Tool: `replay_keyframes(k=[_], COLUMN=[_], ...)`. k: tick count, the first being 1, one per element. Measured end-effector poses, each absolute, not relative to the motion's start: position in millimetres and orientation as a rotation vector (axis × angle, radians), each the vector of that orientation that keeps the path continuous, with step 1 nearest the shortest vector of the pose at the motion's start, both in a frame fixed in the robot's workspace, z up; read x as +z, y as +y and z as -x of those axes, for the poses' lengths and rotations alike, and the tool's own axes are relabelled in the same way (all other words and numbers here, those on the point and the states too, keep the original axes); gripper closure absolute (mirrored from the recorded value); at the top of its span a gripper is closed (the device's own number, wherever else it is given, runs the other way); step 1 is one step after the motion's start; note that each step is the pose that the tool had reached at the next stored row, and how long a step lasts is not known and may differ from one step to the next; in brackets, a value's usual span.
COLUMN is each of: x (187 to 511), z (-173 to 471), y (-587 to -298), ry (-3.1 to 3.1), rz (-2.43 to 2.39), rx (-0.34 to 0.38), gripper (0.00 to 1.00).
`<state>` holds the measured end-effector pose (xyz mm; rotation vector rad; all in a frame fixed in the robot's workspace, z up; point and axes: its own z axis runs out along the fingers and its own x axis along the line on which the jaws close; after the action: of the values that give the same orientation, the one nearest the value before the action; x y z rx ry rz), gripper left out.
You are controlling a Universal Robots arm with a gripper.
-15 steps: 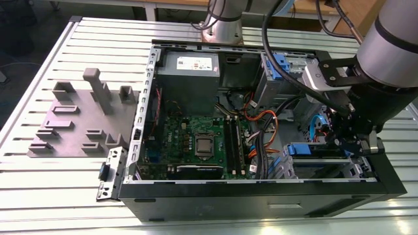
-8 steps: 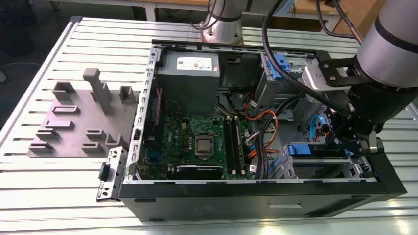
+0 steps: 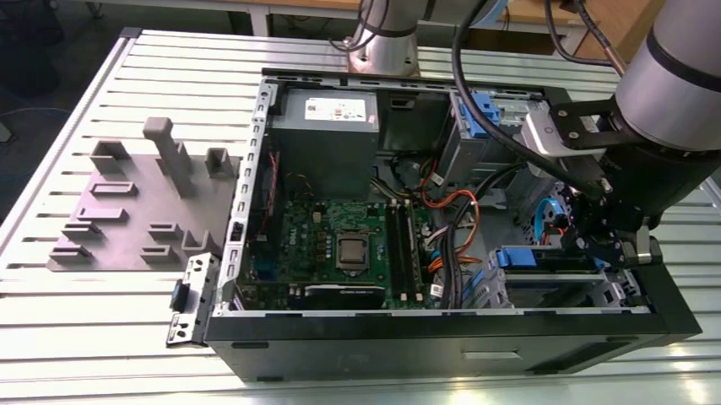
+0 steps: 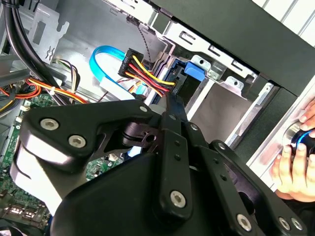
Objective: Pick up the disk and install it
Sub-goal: 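Insert the second disk wire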
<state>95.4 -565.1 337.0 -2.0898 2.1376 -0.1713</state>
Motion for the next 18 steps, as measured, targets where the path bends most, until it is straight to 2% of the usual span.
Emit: replay_keyframes(k=[6, 11, 18], x=[336.9, 337.0, 340.4], z=[-95.4, -95.5, -95.5], y=[-565.0, -565.0, -565.1], ry=[2.14, 2.17, 2.172], rz=[2.092, 2.12, 2.122], rx=[-0.167, -0.111, -0.108], gripper=[0.89, 0.89, 0.89])
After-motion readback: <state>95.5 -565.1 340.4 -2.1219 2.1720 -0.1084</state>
